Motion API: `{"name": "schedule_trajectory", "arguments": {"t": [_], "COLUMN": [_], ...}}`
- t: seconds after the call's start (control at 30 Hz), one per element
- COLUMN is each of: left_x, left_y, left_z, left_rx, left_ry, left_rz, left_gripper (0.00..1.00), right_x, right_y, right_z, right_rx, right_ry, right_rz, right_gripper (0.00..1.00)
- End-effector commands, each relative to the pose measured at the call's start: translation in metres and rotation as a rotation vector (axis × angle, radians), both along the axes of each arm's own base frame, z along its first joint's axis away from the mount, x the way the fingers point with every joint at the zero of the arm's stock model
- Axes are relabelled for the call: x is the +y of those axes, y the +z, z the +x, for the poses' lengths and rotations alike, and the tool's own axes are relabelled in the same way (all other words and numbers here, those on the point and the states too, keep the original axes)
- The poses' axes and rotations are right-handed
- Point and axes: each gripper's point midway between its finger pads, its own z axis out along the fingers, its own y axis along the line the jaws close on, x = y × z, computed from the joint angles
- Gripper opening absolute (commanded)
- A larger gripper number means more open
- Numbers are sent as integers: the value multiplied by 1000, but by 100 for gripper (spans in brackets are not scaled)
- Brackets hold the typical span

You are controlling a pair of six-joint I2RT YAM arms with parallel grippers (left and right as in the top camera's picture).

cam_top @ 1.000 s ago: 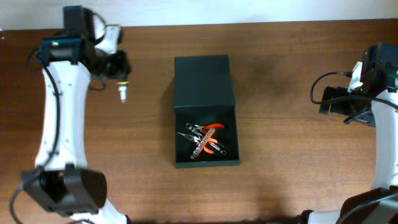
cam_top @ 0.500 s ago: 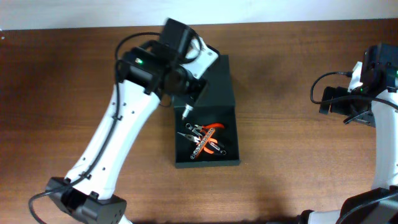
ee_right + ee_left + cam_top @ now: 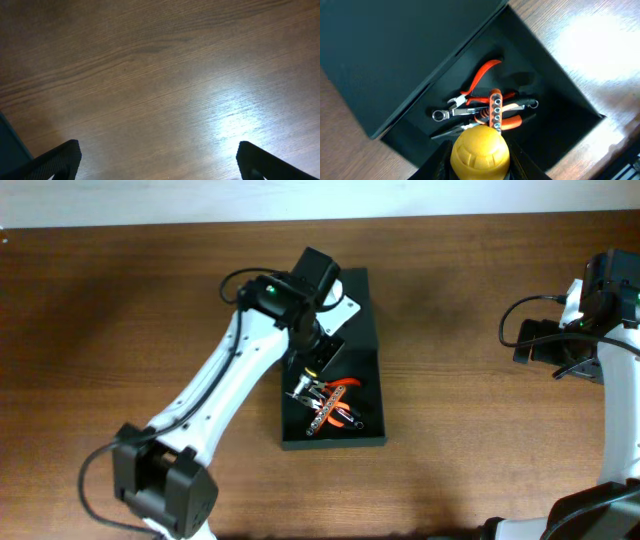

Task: Pack container
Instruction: 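Lift the screwdriver and carry it right over the box, then lower the screwdriver into the box and release it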

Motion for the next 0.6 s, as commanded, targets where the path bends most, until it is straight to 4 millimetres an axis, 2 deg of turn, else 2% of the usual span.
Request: {"name": "schedule_trajectory", "arguments": {"t": [0.0,0.23,0.47,0.57], "left_x": [-4,-8,-13,-13], "left_y": [-13,-46,-75,-80], "left_z": [1,7,1,0], "left_rx": [37,88,181,193], "left_ry": [5,5,-2,-1], "left_rz": [-6,24,22,30], "left_gripper": [15,15,15,16], "right_x": [-4,-4,-4,-4], "right_y": [0,0,0,0], "right_z": [-1,-1,-1,-1], "right_rx": [1,1,1,1], "right_ry": [-13,-13,-13,-13], "right_rz": [-7,-7,-7,-7], "right_gripper": [99,99,99,99]}}
